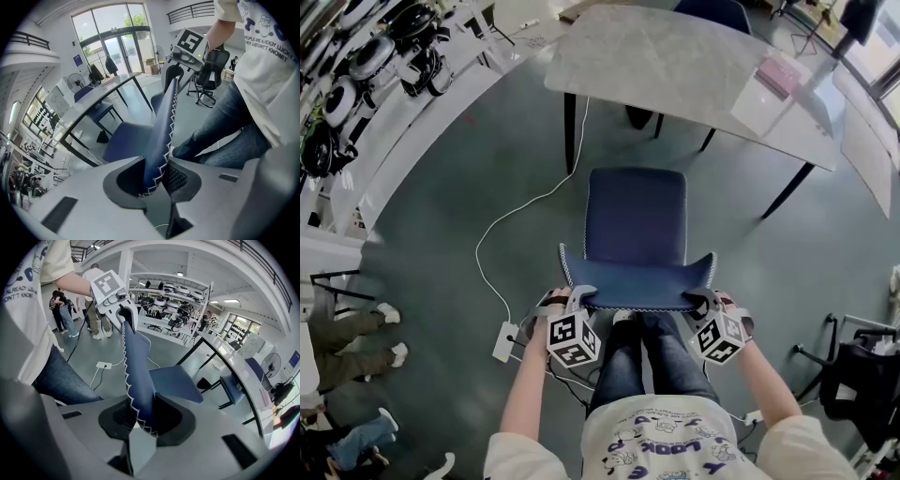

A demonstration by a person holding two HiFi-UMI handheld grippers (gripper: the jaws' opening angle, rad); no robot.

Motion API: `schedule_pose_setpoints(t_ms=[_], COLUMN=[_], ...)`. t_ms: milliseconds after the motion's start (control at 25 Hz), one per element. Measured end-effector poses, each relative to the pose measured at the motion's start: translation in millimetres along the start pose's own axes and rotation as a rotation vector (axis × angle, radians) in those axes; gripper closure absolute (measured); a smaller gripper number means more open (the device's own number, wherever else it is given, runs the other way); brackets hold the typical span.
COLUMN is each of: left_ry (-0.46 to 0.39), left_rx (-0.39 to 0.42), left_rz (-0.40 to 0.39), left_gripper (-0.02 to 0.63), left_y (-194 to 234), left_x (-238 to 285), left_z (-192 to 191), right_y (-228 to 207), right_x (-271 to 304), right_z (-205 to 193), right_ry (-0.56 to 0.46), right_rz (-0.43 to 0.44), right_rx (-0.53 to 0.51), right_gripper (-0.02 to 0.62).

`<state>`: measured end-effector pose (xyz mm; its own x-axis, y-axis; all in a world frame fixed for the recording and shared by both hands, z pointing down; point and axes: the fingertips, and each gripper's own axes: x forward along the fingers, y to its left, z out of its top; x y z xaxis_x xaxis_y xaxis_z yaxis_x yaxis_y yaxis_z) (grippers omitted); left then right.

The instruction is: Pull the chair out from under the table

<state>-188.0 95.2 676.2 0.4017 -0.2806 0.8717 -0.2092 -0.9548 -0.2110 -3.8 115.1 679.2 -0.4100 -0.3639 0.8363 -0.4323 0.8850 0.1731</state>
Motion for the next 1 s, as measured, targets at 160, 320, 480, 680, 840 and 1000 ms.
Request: schedule_pose_setpoints(t_ms=[160,320,480,680,840,1000], left_ry=[-0.012,-0.045,-0.090,-0.176,-0.227,-0.300], left_rx=[-0.022,-0.068,-0.179,-0.277,-0.297,-0.347], left_rz=[-0.014,-0.008,-0.032,-0.063,-0.014,0.107], left_gripper=[0.491,0.465,0.417,0.364,0.361,0.413], left_y=[-3,2,-3,0,15,46], left_x=[1,-3,-5,-30,-61,-97], left_z=[1,0,6,19,29,52], right_y=[2,1,8,13,-1,-43], right_x=[-1,-2,-8,-29,-56,-90], right_z=[-3,2,5,26,63,103], right_ry=[-0.001,-0.006,-0.039,-0.120,-0.246,-0.413], right_rz=[0.012,0.023,0.078,0.116,0.076,-0.049], right_rx=[0.003,0.011,0.061,0.110,0.194,0.306], right_gripper=[0.497,0.470,0.390,0.308,0.317,0.368])
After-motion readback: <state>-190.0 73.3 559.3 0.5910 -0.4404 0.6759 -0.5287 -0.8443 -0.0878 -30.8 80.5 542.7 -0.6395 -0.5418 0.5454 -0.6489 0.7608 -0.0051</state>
